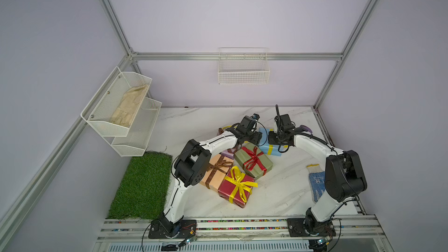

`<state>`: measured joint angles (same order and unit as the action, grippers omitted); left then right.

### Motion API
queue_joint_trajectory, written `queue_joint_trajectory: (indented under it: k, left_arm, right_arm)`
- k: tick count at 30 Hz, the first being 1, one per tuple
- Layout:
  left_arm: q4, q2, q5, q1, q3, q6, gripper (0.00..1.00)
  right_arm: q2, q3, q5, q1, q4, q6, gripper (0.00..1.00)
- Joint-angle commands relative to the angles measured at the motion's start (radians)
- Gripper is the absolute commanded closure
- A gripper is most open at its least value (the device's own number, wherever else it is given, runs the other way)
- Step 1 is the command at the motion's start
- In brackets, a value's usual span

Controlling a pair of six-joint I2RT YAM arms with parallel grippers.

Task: Untie the ribbon bows on the gift boxes
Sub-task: Pull the ribbon from the gift box.

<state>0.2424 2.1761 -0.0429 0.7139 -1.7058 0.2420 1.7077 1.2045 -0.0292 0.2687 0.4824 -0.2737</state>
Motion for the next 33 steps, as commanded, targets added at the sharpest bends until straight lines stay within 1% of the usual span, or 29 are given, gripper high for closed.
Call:
queue_joint_trajectory:
  k: [1,5,6,8,11,16,20,22,31,33]
  left_arm:
    - [-0.064,0.019,-0.006,-0.003,-0.066,-0.015,0.28]
    - [-0.086,0.036,-0.023,-0.004,-0.065,-0.013,0.27]
    - [-0.086,0.041,-0.022,-0.003,-0.066,-0.013,0.28]
    - [-0.087,0.048,-0.018,-0.004,-0.064,-0.013,0.28]
    - [-0.092,0.053,-0.020,-0.004,-0.054,-0.011,0.28]
    - [-0.129,0.055,-0.021,-0.004,-0.017,0.004,0.28]
    - [-0.134,0.072,-0.037,-0.003,-0.015,0.013,0.28]
    - [-0.134,0.075,-0.041,-0.004,-0.011,0.012,0.29]
    - [-0.138,0.070,-0.017,0.006,0.039,0.007,0.30]
    - [-0.138,0.068,-0.012,0.006,0.047,0.005,0.30]
  right_arm:
    - [0.035,0.015,-0.023,0.011,-0.011,0.011,0.65]
    - [0.058,0.018,-0.037,0.018,-0.011,0.018,0.67]
    - [0.063,0.017,-0.037,0.019,-0.042,0.022,0.67]
    - [0.074,0.017,-0.038,0.022,-0.044,0.025,0.68]
    - [0.090,0.013,-0.041,0.023,-0.039,0.021,0.71]
    - [0.086,0.001,-0.033,0.023,-0.038,0.018,0.83]
    - [0.072,0.007,0.031,0.021,-0.034,0.007,0.96]
    - [0.063,0.014,0.058,0.021,-0.036,0.008,1.00]
    - [0.031,0.122,0.122,0.022,-0.024,-0.032,1.00]
    - [0.017,0.151,0.123,0.020,0.013,-0.033,1.00]
